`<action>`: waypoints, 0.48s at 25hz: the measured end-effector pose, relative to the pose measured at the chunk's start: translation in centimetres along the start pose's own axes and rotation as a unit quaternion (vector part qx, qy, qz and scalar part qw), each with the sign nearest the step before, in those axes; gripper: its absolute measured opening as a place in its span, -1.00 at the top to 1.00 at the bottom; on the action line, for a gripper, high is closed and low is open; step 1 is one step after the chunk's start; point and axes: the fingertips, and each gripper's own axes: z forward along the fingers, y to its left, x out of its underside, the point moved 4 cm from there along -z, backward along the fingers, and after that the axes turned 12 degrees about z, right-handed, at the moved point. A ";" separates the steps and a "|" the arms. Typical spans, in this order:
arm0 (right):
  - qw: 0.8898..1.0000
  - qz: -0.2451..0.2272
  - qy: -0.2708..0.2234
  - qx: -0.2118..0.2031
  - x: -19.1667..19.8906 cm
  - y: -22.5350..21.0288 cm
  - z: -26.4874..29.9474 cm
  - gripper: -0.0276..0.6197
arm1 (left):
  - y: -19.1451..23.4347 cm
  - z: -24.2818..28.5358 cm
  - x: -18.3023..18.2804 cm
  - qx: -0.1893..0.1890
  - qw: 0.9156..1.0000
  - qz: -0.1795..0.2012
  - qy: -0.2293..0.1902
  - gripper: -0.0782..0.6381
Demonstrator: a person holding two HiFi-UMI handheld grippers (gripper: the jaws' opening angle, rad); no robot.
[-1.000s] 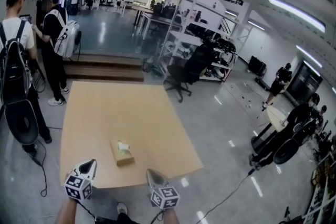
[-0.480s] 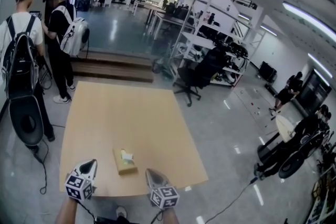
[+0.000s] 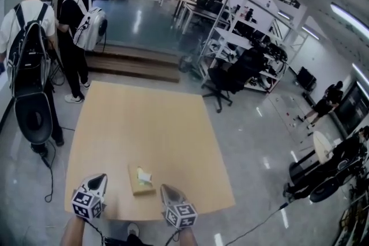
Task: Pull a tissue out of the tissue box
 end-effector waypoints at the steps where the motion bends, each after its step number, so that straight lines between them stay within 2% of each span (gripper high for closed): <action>1: 1.000 -0.002 0.006 0.000 0.2 0.0 0.4 0.90 | 0.3 0.1 0.2 -0.001 1.000 -0.001 0.005 0.76; 12: 0.998 0.014 0.060 -0.006 3.4 -1.7 2.6 0.90 | 0.6 2.0 3.4 -0.004 0.999 -0.021 0.046 0.76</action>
